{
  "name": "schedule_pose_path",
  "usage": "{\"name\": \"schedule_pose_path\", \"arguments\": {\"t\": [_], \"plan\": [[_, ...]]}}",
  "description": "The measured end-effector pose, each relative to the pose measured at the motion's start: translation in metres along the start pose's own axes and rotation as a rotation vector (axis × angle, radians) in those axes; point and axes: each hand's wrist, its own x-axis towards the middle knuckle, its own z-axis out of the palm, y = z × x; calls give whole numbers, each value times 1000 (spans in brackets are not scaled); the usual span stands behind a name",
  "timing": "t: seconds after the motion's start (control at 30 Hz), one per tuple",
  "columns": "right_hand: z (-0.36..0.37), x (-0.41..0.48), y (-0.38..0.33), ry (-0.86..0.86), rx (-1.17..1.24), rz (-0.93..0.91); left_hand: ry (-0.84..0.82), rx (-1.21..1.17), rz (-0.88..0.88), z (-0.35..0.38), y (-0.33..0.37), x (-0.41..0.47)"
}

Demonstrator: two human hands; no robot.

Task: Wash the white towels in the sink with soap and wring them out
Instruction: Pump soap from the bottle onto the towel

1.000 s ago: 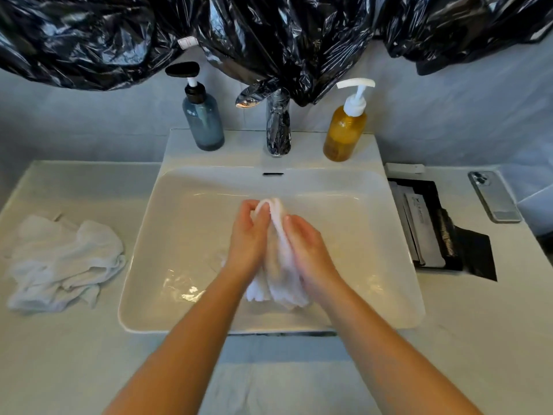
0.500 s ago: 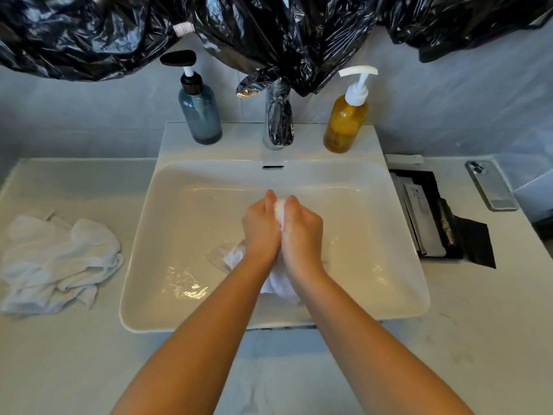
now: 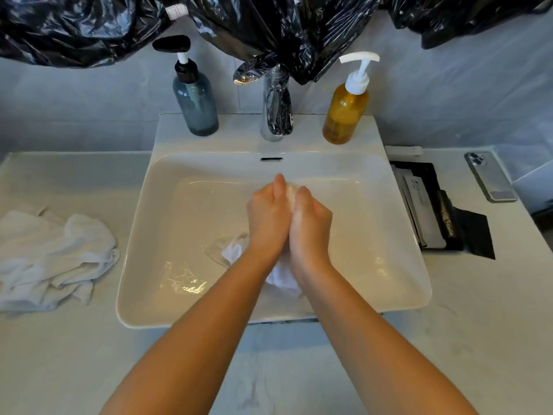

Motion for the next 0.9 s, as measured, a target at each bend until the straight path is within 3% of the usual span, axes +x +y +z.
{"name": "schedule_pose_path", "arguments": {"t": [0.1, 0.2, 0.4, 0.47, 0.6, 0.73, 0.83, 0.9], "plan": [[-2, 6, -5, 8, 2, -3, -52, 42, 51, 7, 2, -13], [1, -7, -2, -38, 17, 70, -36, 72, -21, -3, -4, 10], [-4, -4, -9, -3, -82, -53, -28, 31, 17, 2, -2, -4], [-1, -9, -6, 8, -41, -33, -23, 65, -27, -1, -5, 6], [-8, 12, -5, 90, 23, 74, -63, 50, 50, 8, -2, -30], [-5, -11, 8, 2, 16, 19, 3, 60, -39, 0, -7, -6], [-17, 10, -13, 39, -42, 39, -172, -21, -4, 5, 1, -32], [-30, 20, -26, -24, -19, 21, -274, -82, -2, -3, 4, -33]]}}
